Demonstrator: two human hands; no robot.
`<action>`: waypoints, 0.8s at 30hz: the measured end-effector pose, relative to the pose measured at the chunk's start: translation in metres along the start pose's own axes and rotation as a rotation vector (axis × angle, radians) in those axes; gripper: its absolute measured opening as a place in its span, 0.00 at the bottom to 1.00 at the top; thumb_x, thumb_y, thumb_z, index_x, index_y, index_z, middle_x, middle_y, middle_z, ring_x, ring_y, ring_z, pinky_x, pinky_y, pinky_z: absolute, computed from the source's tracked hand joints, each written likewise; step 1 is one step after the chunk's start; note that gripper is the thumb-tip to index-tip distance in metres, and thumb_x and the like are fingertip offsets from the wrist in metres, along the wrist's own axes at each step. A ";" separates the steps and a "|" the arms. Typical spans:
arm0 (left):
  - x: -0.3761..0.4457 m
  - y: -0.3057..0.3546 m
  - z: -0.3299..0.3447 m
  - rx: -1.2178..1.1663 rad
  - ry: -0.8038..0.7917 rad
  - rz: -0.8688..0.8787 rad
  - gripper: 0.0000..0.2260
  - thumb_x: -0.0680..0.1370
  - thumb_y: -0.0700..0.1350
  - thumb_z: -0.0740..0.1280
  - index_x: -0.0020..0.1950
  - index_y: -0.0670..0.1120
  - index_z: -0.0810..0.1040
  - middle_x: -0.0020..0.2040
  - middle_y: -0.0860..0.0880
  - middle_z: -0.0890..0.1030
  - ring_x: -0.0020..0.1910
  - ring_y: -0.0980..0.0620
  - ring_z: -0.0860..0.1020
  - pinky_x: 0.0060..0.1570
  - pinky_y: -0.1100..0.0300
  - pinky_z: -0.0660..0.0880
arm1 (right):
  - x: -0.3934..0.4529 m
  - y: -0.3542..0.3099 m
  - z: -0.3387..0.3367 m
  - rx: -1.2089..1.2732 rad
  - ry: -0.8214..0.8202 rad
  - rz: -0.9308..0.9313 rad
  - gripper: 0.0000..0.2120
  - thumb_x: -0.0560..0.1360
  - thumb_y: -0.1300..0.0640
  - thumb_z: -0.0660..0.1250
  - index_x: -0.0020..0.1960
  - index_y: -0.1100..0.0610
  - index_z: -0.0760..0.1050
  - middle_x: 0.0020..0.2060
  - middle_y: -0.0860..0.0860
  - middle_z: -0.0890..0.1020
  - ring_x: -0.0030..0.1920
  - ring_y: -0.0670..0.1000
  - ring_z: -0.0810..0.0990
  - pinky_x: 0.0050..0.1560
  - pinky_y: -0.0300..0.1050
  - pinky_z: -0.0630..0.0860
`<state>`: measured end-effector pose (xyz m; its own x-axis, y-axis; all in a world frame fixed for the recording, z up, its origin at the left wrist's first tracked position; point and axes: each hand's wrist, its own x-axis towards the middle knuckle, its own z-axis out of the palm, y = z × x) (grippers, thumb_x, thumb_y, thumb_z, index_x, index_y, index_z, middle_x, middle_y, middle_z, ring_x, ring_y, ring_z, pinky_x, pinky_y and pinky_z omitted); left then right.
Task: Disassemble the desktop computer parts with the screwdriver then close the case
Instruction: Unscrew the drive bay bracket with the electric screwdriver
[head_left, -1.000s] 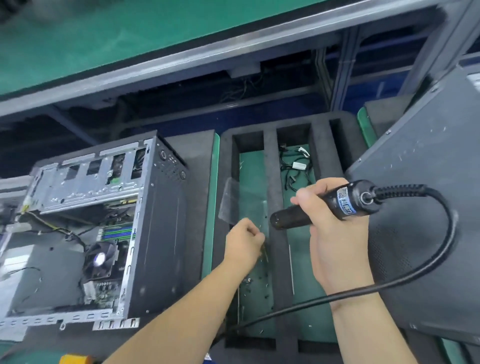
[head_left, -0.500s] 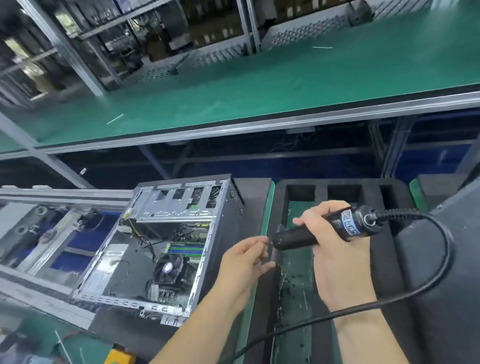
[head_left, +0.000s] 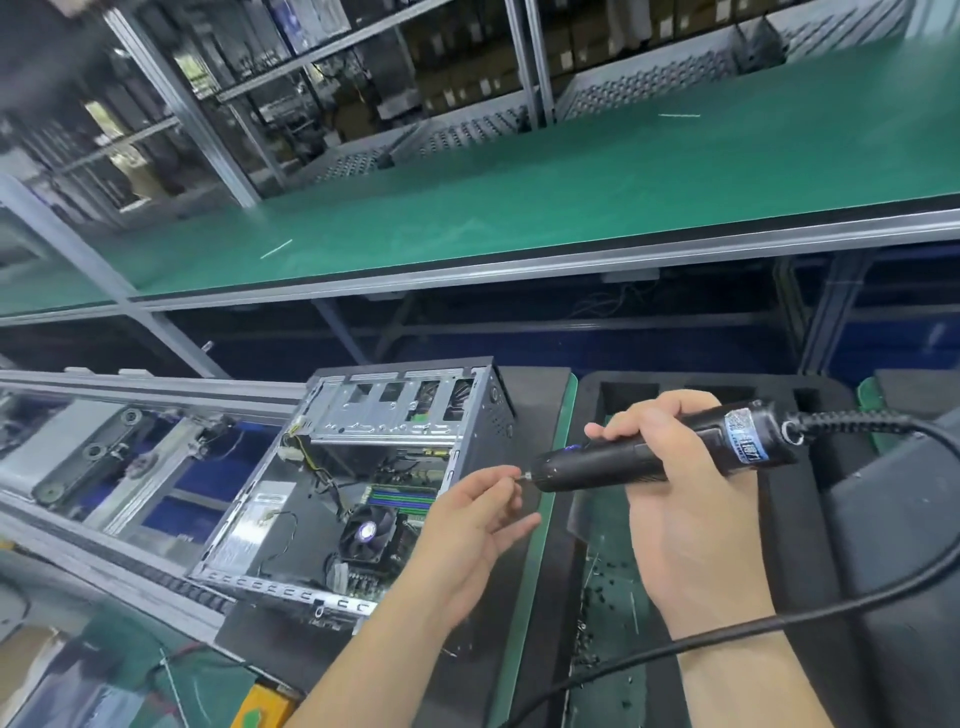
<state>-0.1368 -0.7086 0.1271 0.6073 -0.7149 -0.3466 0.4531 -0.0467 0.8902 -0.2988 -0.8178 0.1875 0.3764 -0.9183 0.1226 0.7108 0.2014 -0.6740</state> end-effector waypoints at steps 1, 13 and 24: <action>0.000 0.000 -0.001 0.003 -0.009 -0.004 0.07 0.81 0.38 0.69 0.52 0.44 0.87 0.43 0.45 0.81 0.43 0.54 0.81 0.50 0.52 0.82 | 0.000 0.001 0.001 0.017 -0.006 0.000 0.05 0.74 0.67 0.69 0.43 0.60 0.73 0.37 0.54 0.79 0.43 0.56 0.82 0.51 0.57 0.81; 0.007 0.014 -0.004 0.183 -0.064 -0.004 0.08 0.83 0.37 0.65 0.49 0.42 0.84 0.39 0.46 0.78 0.38 0.55 0.78 0.48 0.51 0.82 | 0.002 0.009 0.005 0.048 0.004 0.005 0.07 0.75 0.68 0.69 0.45 0.60 0.73 0.36 0.52 0.79 0.41 0.53 0.82 0.55 0.58 0.81; 0.012 0.037 -0.015 0.366 -0.180 -0.023 0.08 0.83 0.39 0.65 0.50 0.42 0.83 0.40 0.47 0.78 0.40 0.54 0.76 0.51 0.49 0.82 | 0.008 0.009 0.012 0.083 0.006 0.033 0.07 0.75 0.64 0.70 0.43 0.54 0.75 0.34 0.53 0.79 0.40 0.52 0.82 0.55 0.63 0.80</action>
<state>-0.1028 -0.7083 0.1512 0.4611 -0.8200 -0.3392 0.1836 -0.2858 0.9405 -0.2821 -0.8188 0.1911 0.3970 -0.9127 0.0964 0.7447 0.2589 -0.6151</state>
